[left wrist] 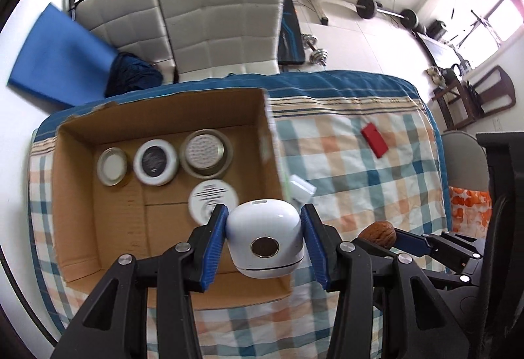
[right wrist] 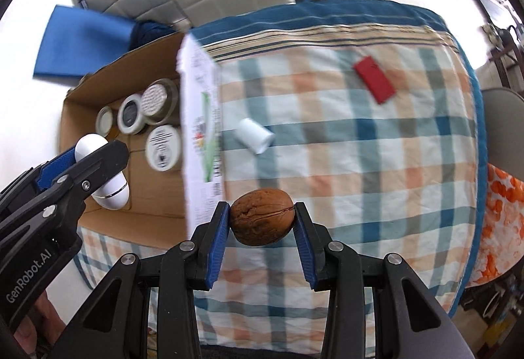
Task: Organize rigid objects
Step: 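Carry the earbud case and walnut into the cardboard box with both tools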
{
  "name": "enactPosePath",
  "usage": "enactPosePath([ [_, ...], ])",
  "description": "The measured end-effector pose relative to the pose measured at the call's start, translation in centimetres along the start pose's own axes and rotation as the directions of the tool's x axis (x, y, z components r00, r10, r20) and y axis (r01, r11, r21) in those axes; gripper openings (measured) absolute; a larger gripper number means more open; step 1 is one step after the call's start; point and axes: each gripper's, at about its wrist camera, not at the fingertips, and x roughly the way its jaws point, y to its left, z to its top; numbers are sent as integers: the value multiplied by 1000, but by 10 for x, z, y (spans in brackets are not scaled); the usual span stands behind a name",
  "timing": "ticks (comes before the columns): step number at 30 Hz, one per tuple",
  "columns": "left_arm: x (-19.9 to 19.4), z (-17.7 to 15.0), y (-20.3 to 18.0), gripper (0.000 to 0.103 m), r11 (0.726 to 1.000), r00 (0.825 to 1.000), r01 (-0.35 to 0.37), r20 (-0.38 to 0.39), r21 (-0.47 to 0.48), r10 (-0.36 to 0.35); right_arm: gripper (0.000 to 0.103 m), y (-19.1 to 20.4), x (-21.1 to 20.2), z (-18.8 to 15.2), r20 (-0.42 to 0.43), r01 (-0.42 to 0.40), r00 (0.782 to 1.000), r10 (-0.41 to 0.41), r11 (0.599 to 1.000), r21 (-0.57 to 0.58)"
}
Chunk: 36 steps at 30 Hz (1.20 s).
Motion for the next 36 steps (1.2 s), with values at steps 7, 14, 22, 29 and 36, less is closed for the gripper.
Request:
enactPosePath([
  [7,-19,-13,84,43,995,1000,-13,9,-102,14,41,86,14,2,-14,-11,1000,10,995,-104],
  [14,-11,-23,153,43,985,999,-31,-23,-172,27,41,153,49,11,-44,-19,999,11,986,-165],
  [22,46,-25,206,43,974,991,-8,-135,-228,-23,41,192,115,30,-100,0,995,-19,983,-186],
  [29,97,-19,229,43,969,973,-3,-225,-248,-55,41,205,159,42,-137,17,990,-44,982,-189],
  [36,121,-10,234,43,968,963,15,-256,-250,-81,42,203,179,52,-154,25,987,-52,984,-178],
])
